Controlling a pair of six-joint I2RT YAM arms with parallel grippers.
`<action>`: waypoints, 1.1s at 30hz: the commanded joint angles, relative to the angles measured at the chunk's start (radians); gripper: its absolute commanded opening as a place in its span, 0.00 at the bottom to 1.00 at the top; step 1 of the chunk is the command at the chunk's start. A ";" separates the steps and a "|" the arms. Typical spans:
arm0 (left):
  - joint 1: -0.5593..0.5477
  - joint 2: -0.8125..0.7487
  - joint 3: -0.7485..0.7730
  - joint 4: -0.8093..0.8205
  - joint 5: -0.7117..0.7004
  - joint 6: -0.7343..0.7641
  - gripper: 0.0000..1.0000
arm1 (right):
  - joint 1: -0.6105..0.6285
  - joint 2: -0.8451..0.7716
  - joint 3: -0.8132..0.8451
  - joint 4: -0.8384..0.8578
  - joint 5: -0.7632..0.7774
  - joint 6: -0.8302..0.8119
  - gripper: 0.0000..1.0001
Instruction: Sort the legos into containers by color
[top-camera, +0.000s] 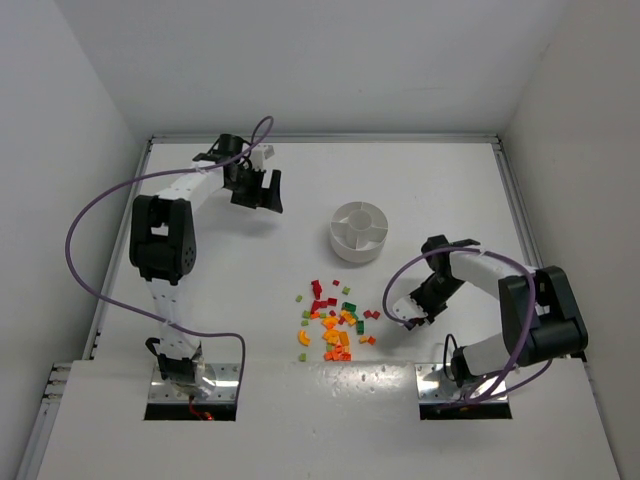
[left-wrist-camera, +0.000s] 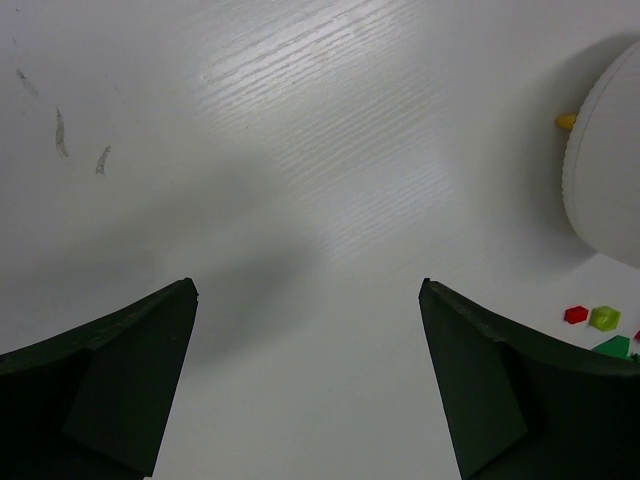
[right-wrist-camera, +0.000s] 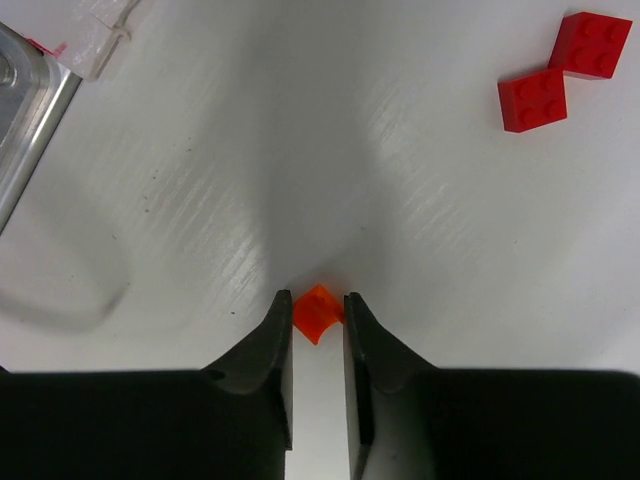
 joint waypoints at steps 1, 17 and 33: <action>0.004 0.008 0.038 0.001 0.023 -0.009 1.00 | 0.008 0.023 -0.010 0.114 0.015 -0.005 0.13; -0.015 -0.248 -0.094 0.012 -0.137 0.033 1.00 | -0.017 -0.025 0.189 -0.002 -0.252 0.149 0.00; -0.004 -0.242 -0.020 0.021 -0.264 -0.128 1.00 | -0.017 0.055 0.545 -0.115 -0.474 0.596 0.00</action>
